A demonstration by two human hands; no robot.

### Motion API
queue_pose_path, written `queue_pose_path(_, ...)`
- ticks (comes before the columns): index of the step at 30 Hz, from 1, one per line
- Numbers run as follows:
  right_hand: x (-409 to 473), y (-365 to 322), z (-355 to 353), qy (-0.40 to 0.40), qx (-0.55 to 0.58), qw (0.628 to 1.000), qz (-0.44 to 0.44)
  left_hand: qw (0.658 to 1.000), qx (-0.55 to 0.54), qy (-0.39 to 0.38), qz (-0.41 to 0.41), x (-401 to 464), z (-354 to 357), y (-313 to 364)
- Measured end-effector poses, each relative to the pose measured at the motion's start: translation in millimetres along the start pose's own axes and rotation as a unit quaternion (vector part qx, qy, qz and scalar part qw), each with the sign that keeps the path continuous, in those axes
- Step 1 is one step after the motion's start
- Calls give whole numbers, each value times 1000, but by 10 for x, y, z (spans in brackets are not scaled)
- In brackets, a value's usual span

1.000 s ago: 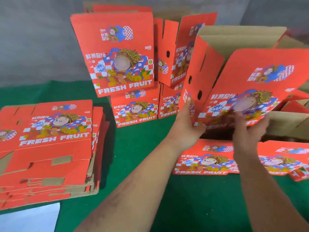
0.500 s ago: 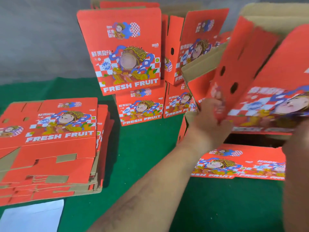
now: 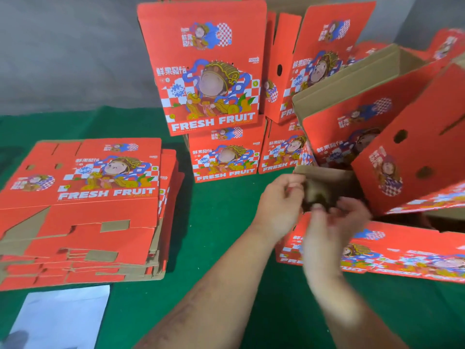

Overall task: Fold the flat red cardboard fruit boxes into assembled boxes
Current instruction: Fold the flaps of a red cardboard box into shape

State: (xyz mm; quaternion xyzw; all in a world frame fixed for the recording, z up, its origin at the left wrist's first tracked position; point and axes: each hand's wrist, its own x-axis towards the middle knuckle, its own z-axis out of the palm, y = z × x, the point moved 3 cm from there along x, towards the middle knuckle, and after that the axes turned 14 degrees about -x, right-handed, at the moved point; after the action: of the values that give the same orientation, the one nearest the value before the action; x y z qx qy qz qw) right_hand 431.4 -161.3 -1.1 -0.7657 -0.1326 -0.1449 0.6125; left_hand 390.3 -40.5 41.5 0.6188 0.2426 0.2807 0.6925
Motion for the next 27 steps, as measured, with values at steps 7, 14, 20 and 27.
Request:
queue_pose_path(7,-539,-342,1020,-339,-30,940,-18,985,-21,173,-15,-135,-1164,-302)
queue_pose_path(14,-1116,-398,1795,-554,-111,824,43,913,333,220,-85,-379,-2406,-624)
queue_pose_path(20,-1518,-612,2339,-656,-127,742,66,832,462,220,-213,-571,-2914,-898)
queue_pose_path(27,-1734,-461,2464,-631,-98,716,282,824,533,109,-156,-545,-2796,-965)
